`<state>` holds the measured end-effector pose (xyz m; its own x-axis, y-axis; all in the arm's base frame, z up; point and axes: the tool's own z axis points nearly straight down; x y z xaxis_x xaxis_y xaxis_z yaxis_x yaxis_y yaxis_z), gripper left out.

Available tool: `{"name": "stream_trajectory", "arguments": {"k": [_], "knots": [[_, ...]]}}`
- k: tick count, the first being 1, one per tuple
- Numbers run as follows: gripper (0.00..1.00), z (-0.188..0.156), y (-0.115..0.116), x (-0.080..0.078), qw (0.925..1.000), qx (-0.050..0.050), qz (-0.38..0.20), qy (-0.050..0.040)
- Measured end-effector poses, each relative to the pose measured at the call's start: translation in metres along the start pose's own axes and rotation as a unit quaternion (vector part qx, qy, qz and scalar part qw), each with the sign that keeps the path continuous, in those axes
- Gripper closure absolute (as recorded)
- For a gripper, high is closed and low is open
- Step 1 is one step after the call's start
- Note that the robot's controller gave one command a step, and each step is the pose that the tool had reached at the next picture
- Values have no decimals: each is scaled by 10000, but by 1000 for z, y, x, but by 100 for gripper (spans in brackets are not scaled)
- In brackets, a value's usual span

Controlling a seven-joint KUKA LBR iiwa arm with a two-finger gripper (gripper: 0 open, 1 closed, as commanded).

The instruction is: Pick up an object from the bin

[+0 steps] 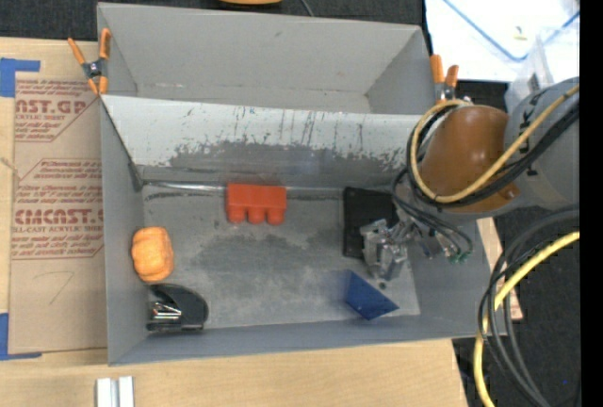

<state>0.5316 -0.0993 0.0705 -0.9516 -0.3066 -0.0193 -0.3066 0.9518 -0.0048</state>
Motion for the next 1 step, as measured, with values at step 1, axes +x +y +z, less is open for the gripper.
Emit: {"name": "stream_trajectory", "arguments": {"k": [1], "knots": [[0,0,10,14,9965,-2,-831,7]]}}
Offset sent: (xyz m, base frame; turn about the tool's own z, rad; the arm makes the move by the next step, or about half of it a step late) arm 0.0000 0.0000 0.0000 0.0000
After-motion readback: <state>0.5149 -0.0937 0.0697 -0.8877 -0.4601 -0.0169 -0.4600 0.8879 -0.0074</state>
